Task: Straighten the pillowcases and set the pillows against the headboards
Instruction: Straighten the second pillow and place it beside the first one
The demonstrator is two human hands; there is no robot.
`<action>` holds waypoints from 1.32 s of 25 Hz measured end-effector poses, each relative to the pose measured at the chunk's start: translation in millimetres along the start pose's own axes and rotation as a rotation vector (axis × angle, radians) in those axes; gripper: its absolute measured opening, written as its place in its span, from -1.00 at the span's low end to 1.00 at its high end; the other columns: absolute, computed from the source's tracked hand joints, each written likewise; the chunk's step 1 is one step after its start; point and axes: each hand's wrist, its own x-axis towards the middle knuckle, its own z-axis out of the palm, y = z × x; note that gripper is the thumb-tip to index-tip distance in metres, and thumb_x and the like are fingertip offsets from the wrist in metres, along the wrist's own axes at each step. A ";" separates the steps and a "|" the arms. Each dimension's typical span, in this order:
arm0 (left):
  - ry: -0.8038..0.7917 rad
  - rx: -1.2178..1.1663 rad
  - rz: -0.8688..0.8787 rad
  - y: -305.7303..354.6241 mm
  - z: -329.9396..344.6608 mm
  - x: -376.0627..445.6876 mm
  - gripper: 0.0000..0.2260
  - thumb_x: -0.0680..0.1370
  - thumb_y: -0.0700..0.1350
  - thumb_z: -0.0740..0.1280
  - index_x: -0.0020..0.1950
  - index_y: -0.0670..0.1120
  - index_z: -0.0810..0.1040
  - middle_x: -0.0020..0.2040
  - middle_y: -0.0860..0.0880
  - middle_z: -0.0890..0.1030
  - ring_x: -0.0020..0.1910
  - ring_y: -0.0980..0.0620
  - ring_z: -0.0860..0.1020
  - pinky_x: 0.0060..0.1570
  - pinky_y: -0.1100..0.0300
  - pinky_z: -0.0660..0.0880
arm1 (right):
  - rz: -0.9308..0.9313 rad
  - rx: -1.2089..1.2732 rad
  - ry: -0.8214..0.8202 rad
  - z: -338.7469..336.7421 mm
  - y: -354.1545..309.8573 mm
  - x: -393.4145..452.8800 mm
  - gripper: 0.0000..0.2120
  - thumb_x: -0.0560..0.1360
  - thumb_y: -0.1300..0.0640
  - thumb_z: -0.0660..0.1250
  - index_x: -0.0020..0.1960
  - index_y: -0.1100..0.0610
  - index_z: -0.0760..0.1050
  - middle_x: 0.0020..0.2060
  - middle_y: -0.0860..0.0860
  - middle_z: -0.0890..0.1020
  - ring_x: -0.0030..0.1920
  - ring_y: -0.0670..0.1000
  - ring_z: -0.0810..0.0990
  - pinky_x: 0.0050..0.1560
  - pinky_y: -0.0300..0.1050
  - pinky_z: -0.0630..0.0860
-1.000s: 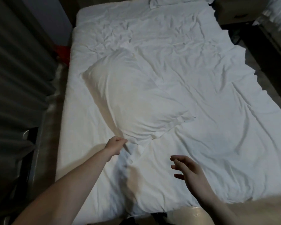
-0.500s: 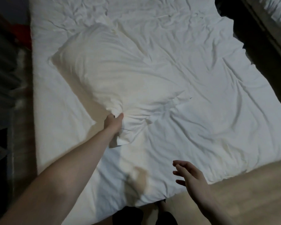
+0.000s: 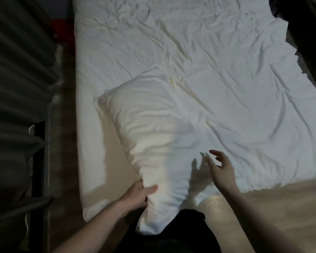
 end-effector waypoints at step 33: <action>0.133 1.441 0.736 64.1 -27.6 -78.0 -0.29 0.47 -0.06 0.40 0.60 0.15 0.25 0.61 0.10 0.21 0.43 -0.09 0.49 0.29 -0.02 0.53 | -0.802 -0.633 -0.404 12.3 30.7 -135.8 -0.86 0.37 0.15 0.50 -0.25 0.01 0.54 -0.15 -0.17 0.49 -0.04 -0.01 0.47 -0.10 -0.12 0.43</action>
